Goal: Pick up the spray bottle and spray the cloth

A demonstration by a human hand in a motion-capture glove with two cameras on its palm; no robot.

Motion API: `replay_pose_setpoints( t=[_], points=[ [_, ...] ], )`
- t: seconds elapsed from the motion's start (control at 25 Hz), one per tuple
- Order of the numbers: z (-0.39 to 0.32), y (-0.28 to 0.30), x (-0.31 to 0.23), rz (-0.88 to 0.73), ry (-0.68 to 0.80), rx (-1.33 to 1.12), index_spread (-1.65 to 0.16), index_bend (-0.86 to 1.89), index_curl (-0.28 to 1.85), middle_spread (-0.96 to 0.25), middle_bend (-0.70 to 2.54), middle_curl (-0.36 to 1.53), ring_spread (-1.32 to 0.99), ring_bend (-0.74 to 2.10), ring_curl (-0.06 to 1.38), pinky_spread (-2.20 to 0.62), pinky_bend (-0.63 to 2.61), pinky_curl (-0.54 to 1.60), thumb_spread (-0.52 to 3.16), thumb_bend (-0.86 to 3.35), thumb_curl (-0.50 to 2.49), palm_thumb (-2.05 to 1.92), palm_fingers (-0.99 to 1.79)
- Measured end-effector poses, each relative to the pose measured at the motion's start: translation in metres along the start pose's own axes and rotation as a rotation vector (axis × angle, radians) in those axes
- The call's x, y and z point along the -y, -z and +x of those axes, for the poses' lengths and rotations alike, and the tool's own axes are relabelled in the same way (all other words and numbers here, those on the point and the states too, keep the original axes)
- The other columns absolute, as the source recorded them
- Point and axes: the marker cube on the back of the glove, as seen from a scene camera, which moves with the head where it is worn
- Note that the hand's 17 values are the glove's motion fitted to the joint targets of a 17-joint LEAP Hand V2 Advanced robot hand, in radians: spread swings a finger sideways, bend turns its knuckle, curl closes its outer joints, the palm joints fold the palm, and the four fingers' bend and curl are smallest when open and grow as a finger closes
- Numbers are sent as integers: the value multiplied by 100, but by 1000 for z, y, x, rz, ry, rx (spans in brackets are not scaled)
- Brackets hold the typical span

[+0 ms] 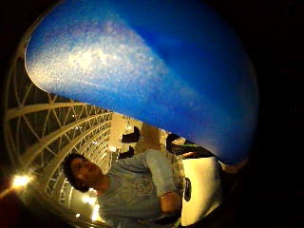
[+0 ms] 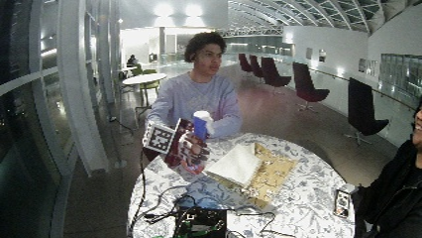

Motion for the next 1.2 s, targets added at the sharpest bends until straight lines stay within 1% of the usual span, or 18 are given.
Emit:
replay_pose_setpoints(
  t=[0.28,0.48,0.84,1.2],
  points=[
    [-28,-22,8,-224,-94,-61,-23,12,29,-6,36,43,-6,51,38,5,36,36,83,-2,50,93,113],
    [-38,-37,17,-336,-134,-137,-23,11,29,-6,36,44,-5,52,39,4,36,36,82,-2,51,93,112],
    [-41,-53,22,-461,-210,-175,-22,11,29,-6,36,45,-4,51,39,4,36,36,82,-2,54,93,111],
    [-39,-61,22,-518,-270,-200,-21,11,29,-5,36,46,-4,51,40,4,35,36,84,-3,55,91,110]
  ],
)
